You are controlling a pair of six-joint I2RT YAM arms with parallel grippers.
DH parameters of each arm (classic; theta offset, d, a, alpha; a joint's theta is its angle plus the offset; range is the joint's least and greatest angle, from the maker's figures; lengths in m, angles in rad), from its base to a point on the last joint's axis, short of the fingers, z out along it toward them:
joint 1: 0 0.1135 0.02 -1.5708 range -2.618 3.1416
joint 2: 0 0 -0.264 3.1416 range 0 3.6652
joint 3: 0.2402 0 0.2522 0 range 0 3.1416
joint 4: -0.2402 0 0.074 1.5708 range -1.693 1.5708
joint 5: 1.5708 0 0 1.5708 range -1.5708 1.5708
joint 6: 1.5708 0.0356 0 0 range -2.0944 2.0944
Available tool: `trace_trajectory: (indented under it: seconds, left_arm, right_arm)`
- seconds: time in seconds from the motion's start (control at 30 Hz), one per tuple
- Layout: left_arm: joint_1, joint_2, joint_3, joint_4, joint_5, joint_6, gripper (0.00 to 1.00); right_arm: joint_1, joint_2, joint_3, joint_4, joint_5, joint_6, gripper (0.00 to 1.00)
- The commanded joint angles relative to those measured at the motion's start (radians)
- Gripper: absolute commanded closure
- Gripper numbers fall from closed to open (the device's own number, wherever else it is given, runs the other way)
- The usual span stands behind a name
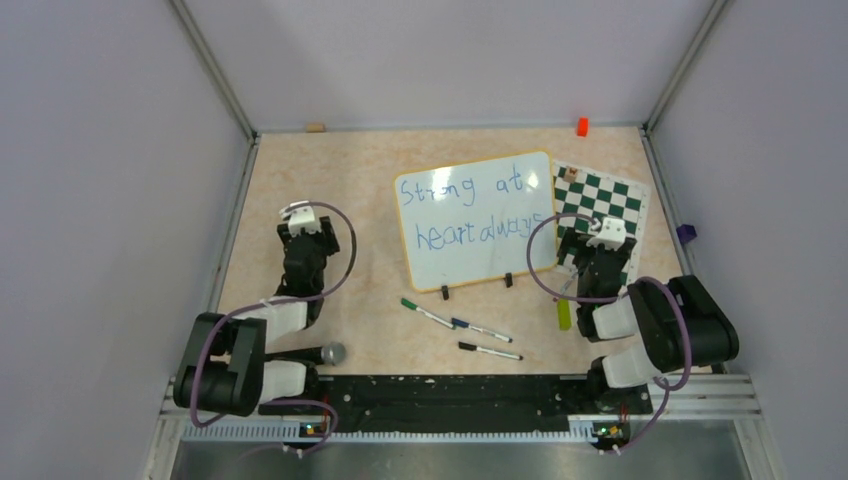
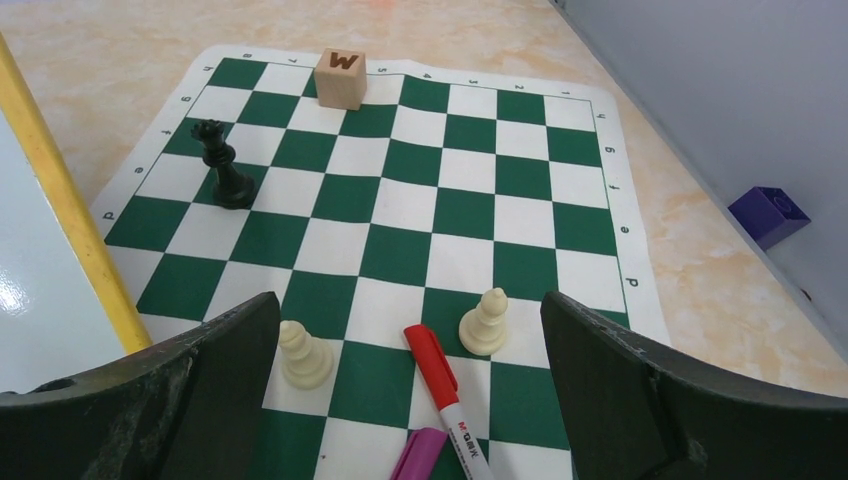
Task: Write a sentence on the whiteboard
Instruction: Reset both arms
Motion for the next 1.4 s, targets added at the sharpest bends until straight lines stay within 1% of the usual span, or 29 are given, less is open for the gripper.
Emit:
trace_trajectory:
  seconds: [0.0,0.17,0.27,0.37,0.43,0.47,0.5,0.53,0.57,0.63,0.67,0.7,0.73,0.77,0.8,0.87,0.9,0.93,0.97,1.0,1.03,1.07,1.1,1.13,1.2,1.27,1.37]
  left_arm:
    - [0.032,-0.017,0.000,0.023,0.041,-0.032,0.34]
    - [0.049,-0.018,0.003,0.017,0.054,-0.045,0.34]
    - [0.060,-0.070,-0.075,0.097,-0.011,-0.091,0.35]
    - [0.106,-0.114,-0.138,0.169,0.044,-0.122,0.34]
    - [0.121,-0.116,-0.144,0.176,0.063,-0.129,0.35]
    - [0.123,-0.120,-0.149,0.186,0.078,-0.123,0.35]
    - [0.124,-0.128,-0.156,0.200,0.102,-0.086,0.36]
    - [0.123,-0.148,-0.169,0.222,0.142,-0.014,0.36]
    - [0.123,-0.176,-0.188,0.256,0.156,0.024,0.36]
    - [0.124,-0.213,-0.207,0.247,0.119,0.019,0.31]
    - [0.124,-0.184,-0.202,0.254,0.100,0.014,0.29]
    - [0.125,-0.122,-0.192,0.288,0.099,0.008,0.29]
    - [0.125,-0.059,-0.176,0.346,0.116,0.047,0.32]
    - [0.124,0.003,-0.171,0.389,0.152,0.064,0.33]
    - [0.125,0.064,-0.156,0.428,0.160,0.062,0.33]
    - [0.128,0.183,-0.123,0.502,0.096,0.054,0.33]
    - [0.127,0.221,-0.110,0.541,0.108,0.070,0.31]
    - [0.126,0.202,-0.088,0.458,0.142,0.072,0.30]
    - [0.126,0.173,-0.036,0.314,0.160,0.071,0.30]
    - [0.128,0.153,0.013,0.181,0.184,0.064,0.32]
    - [0.153,0.165,0.018,0.188,0.198,0.060,0.37]
    - [0.163,0.187,0.008,0.246,0.182,0.053,0.30]
    - [0.165,0.202,0.002,0.285,0.177,0.054,0.05]
    - [0.165,0.196,0.001,0.273,0.177,0.050,0.02]
    - [0.165,0.187,0.008,0.245,0.177,0.044,0.01]
    - [0.164,0.196,0.002,0.273,0.176,0.050,0.01]
    - [0.163,0.193,0.003,0.265,0.176,0.050,0.01]
  right_arm:
    - [-0.012,-0.003,0.022,0.043,0.000,0.003,0.01]
    - [-0.012,-0.003,0.022,0.044,0.000,0.003,0.01]
    - [-0.012,-0.003,0.022,0.043,0.001,0.003,0.01]
    - [-0.013,-0.003,0.022,0.043,0.001,0.003,0.01]
    - [-0.013,-0.002,0.022,0.043,0.000,0.003,0.01]
    - [-0.013,-0.002,0.022,0.044,-0.001,0.003,0.01]
    - [-0.013,-0.002,0.021,0.043,-0.001,0.003,0.01]
    - [-0.013,-0.003,0.022,0.043,0.000,0.004,0.01]
    - [-0.013,-0.002,0.022,0.043,0.000,0.004,0.01]
    - [-0.013,-0.003,0.021,0.043,0.001,0.004,0.01]
    - [-0.013,-0.003,0.022,0.043,0.000,0.003,0.01]
    - [-0.013,-0.002,0.022,0.043,0.001,0.003,0.01]
    - [-0.012,-0.002,0.022,0.043,0.000,0.004,0.01]
    - [-0.012,-0.003,0.022,0.043,0.000,0.004,0.01]
    - [-0.013,-0.002,0.022,0.044,0.000,0.003,0.01]
    - [-0.013,-0.002,0.022,0.043,0.000,0.003,0.01]
    - [-0.012,-0.002,0.021,0.042,0.000,0.004,0.01]
    - [-0.013,-0.003,0.022,0.042,0.001,0.003,0.01]
    - [-0.012,-0.002,0.022,0.043,0.000,0.003,0.01]
    - [-0.013,-0.003,0.022,0.044,0.000,0.004,0.01]
    - [-0.013,-0.002,0.022,0.042,0.001,0.004,0.01]
    - [-0.013,-0.003,0.022,0.042,0.001,0.004,0.01]
    - [-0.014,-0.002,0.022,0.043,0.001,0.003,0.01]
    - [-0.013,-0.003,0.022,0.042,0.001,0.003,0.01]
    - [-0.012,-0.002,0.022,0.042,0.001,0.004,0.01]
    - [-0.012,-0.001,0.022,0.042,0.002,0.004,0.01]
    - [-0.012,-0.001,0.022,0.043,0.002,0.003,0.01]
